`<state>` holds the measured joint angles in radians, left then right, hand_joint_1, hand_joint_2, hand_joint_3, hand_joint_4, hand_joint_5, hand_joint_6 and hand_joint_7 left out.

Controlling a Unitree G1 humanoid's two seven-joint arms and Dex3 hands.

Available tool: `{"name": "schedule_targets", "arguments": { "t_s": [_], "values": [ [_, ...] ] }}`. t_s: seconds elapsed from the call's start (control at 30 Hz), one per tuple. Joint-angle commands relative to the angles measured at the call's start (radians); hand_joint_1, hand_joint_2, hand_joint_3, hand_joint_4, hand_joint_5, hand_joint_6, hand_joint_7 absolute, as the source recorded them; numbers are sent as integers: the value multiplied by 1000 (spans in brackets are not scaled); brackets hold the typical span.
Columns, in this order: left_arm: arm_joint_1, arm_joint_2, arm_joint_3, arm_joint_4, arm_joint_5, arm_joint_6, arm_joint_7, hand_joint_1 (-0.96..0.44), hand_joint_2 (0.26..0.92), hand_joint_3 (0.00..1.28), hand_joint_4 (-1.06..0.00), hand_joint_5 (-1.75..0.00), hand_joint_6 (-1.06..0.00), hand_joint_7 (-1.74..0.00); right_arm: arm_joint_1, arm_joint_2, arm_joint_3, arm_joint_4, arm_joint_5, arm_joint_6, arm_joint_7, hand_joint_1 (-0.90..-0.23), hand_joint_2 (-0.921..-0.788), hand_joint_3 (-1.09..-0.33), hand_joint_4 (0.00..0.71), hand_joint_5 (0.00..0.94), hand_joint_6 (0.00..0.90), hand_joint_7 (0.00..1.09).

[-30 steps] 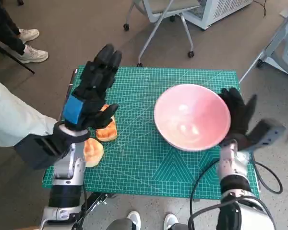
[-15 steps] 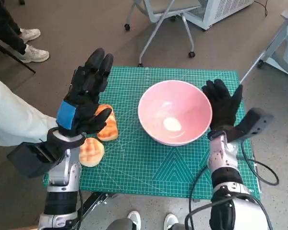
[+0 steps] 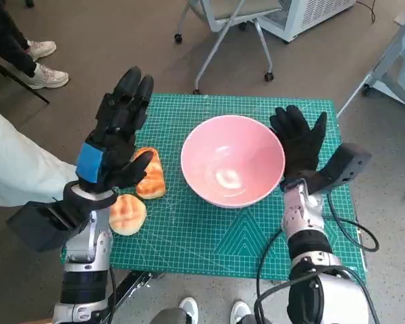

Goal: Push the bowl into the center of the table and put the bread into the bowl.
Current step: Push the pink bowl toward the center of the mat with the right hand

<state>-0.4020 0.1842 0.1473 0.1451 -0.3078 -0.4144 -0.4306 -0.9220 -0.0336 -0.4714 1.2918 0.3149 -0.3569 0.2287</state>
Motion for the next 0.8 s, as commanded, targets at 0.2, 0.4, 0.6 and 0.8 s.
{"name": "schedule_targets", "arguments": {
  "t_s": [0.2,0.4,0.6,0.8],
  "values": [
    [11,4,0,3,10,-9,4,-598,921,415,-36,-4,-2,-280,20,-43,1,-9,-6,-21,15,-547,-921,-862,143,11,193,224],
    [-2,0,-6,15,15,-4,7,-594,921,417,-37,-4,-3,-293,34,-68,28,-51,-29,-123,36,-554,-921,-869,137,4,177,208],
    [-21,0,-10,30,16,2,11,-592,921,417,-38,-3,0,-279,74,-79,85,-133,-71,-277,68,-584,-921,-839,130,1,171,204],
    [-46,3,-11,46,10,11,10,-592,921,419,-37,-2,1,-270,133,-84,136,-279,-76,-379,142,-622,-921,-784,155,13,187,219]
  ]
}}
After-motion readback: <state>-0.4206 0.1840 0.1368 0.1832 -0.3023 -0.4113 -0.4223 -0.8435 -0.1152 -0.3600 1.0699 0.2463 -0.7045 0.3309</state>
